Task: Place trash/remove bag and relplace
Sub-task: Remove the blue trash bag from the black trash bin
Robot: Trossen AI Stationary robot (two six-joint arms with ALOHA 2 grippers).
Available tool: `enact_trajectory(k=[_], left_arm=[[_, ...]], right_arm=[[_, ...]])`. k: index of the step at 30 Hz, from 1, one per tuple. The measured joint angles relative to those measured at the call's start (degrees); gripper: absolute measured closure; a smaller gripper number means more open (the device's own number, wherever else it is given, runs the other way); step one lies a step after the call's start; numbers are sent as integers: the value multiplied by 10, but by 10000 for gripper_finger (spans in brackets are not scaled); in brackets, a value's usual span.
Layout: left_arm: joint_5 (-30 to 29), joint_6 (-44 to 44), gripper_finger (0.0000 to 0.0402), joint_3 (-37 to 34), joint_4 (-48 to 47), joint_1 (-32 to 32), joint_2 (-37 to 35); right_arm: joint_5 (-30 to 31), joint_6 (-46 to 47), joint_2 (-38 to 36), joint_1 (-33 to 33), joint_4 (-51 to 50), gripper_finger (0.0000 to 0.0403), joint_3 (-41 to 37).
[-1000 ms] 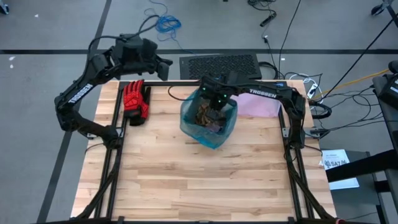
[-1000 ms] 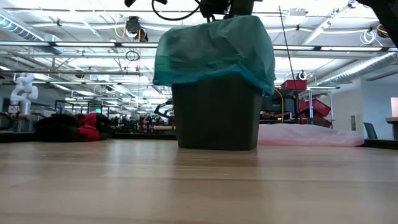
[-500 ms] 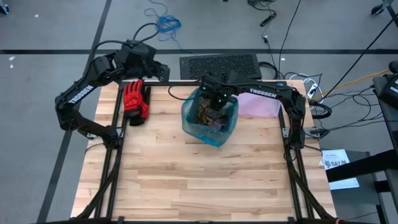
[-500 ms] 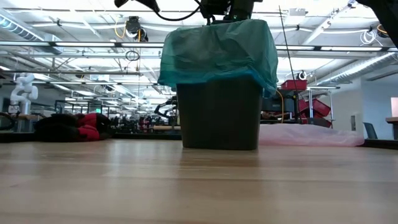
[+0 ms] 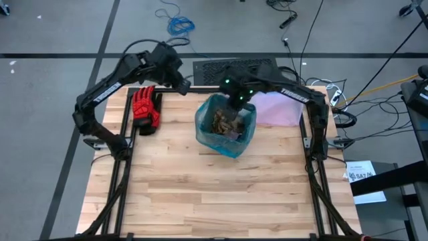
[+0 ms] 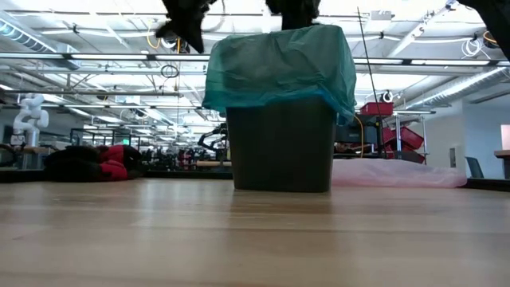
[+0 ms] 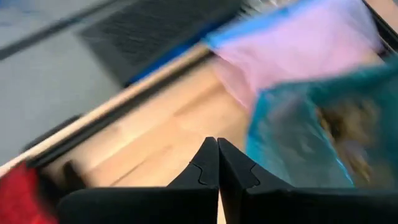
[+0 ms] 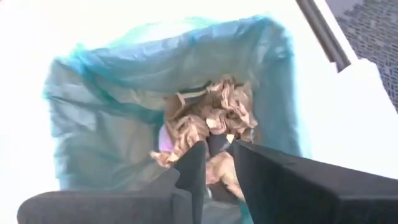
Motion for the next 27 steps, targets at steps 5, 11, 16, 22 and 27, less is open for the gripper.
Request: enact_trajectory(k=[5, 11, 16, 22, 27], left_arm=[[68, 129, 401, 0, 7, 37, 20], [251, 207, 401, -22, 35, 116, 23], [349, 255, 401, -32, 30, 174, 23], [419, 284, 401, -43, 30, 208, 22], [433, 290, 402, -47, 33, 223, 22]], right_arm=[[28, 73, -2, 0, -78, 334, 60], [27, 176, -44, 31, -76, 352, 30], [47, 307, -73, 108, -76, 370, 29], [125, 552, -91, 249, -75, 381, -24], [167, 794, -91, 354, -73, 381, -143]])
